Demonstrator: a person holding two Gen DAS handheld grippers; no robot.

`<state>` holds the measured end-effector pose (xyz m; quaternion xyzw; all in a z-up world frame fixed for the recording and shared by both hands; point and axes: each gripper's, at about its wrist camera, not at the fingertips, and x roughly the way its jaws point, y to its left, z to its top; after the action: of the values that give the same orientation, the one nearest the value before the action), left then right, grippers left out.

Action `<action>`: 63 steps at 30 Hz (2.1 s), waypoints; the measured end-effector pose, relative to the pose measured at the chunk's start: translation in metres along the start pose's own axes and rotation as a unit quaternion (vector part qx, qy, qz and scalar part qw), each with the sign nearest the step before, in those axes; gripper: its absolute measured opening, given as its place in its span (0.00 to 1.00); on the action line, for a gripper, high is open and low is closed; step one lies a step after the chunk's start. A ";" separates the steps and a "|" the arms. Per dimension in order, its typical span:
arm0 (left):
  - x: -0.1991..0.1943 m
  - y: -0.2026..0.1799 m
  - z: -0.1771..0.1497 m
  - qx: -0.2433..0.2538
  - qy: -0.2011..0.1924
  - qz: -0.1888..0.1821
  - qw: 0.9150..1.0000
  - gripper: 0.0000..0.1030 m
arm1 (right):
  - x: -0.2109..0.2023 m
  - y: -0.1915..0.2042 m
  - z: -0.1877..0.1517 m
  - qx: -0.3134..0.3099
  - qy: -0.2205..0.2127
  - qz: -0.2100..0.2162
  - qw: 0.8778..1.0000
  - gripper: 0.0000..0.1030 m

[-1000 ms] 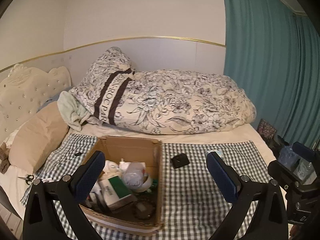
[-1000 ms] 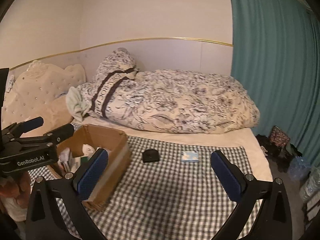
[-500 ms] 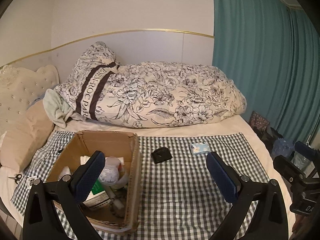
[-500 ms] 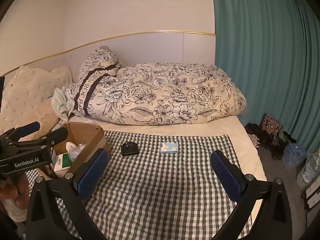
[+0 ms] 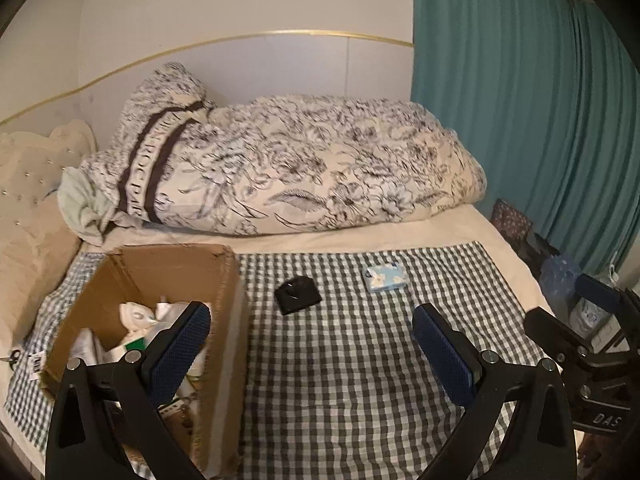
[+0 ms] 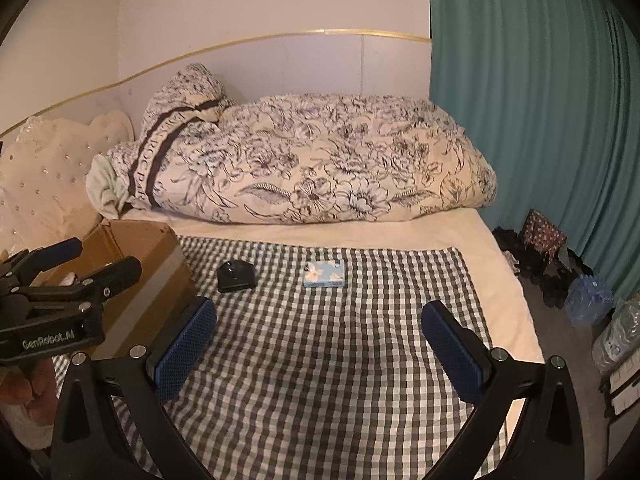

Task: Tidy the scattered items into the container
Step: 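Close left tool on the black square object while right tool grasps the blue tissue pack, then carry the black object with left tool while right tool carries the tissue pack to the box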

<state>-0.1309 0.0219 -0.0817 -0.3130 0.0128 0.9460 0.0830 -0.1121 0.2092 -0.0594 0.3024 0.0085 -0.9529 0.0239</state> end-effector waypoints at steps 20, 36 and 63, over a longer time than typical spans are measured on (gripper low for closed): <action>0.152 -0.014 -0.023 -0.027 0.088 0.016 0.996 1.00 | 0.147 -0.037 -0.015 0.008 0.075 -0.014 0.997 1.00; 0.278 0.012 -0.032 -0.069 0.134 0.059 0.987 1.00 | 0.292 -0.046 -0.019 0.030 0.125 0.019 0.991 1.00; 0.316 0.032 -0.050 -0.121 0.143 0.075 0.979 0.75 | 0.355 -0.013 -0.013 -0.006 0.125 0.012 0.992 0.84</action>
<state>-0.3565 0.0340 -0.3101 -0.4510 -0.0666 0.8896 -0.0290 -0.3949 0.2080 -0.2742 0.4191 0.0138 -0.9071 0.0361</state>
